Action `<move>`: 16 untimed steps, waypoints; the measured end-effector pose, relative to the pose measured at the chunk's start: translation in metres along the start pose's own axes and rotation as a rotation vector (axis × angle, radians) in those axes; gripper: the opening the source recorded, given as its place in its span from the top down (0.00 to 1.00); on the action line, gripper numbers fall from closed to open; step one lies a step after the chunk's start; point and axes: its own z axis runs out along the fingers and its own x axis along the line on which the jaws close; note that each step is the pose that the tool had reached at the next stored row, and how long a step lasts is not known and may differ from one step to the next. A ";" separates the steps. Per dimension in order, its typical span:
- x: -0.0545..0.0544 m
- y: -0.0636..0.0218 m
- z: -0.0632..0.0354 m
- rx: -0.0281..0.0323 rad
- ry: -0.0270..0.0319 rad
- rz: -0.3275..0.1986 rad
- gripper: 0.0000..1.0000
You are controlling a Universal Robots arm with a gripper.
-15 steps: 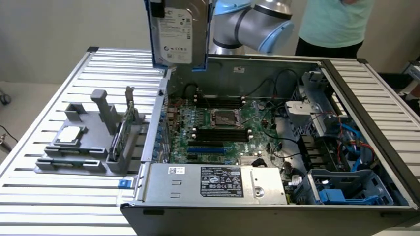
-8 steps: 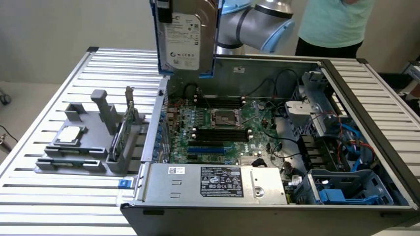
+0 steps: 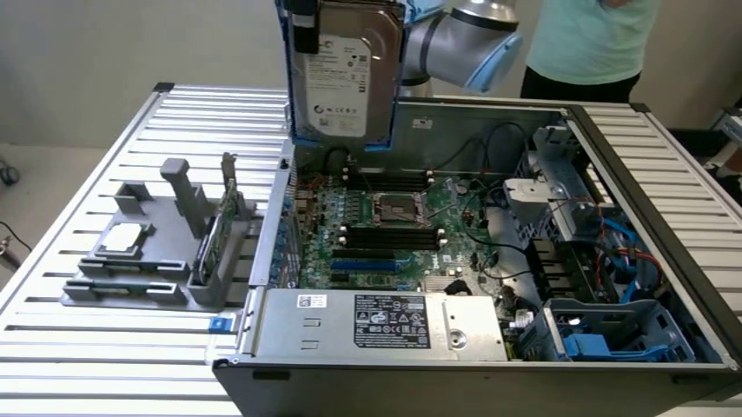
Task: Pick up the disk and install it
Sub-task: 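Pick up the disk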
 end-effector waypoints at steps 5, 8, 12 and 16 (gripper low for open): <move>0.002 -0.0197 -0.0008 0.0000 0.0000 -0.001 0.67; 0.003 -0.0326 -0.0013 0.0001 0.0000 -0.001 0.67; 0.006 -0.0493 -0.0019 0.0001 -0.0001 -0.001 0.67; 0.010 -0.0662 -0.0026 0.0001 0.0000 -0.001 0.67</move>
